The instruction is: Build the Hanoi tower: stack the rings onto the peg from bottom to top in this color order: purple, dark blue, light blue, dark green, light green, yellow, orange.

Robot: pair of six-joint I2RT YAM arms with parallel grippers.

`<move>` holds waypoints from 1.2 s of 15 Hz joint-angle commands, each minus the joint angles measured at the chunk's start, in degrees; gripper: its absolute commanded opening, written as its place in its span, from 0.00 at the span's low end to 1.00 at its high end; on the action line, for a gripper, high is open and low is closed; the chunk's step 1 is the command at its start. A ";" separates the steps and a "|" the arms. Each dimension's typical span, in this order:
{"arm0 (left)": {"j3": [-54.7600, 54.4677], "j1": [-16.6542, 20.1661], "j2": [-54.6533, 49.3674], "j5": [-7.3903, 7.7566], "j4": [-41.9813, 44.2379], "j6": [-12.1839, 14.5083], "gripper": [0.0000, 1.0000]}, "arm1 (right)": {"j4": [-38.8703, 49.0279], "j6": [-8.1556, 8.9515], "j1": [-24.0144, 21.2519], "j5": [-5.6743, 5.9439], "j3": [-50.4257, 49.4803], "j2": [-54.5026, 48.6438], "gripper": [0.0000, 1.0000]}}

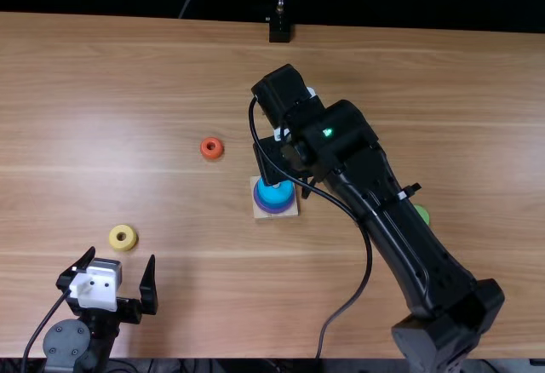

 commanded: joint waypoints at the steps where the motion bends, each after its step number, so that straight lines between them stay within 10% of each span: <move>1: -6.15 0.34 -0.89 1.23 -4.22 0.86 1.00 | -0.10 0.29 0.87 0.30 2.03 1.65 0.00; 12: -6.15 0.34 -0.89 1.23 -4.22 0.86 1.00 | -0.21 0.29 1.49 0.30 0.71 3.76 0.00; 13: -6.15 0.34 -0.89 1.23 -4.22 0.86 1.00 | -0.10 0.40 1.40 0.30 0.45 3.84 0.13; 15: -6.15 0.34 -0.89 1.23 -4.22 0.86 1.00 | -2.32 0.61 1.40 0.30 0.27 3.76 0.96; 18: -6.15 0.34 -0.89 1.23 -4.22 0.86 1.00 | -5.90 0.82 1.40 0.19 0.27 3.76 1.00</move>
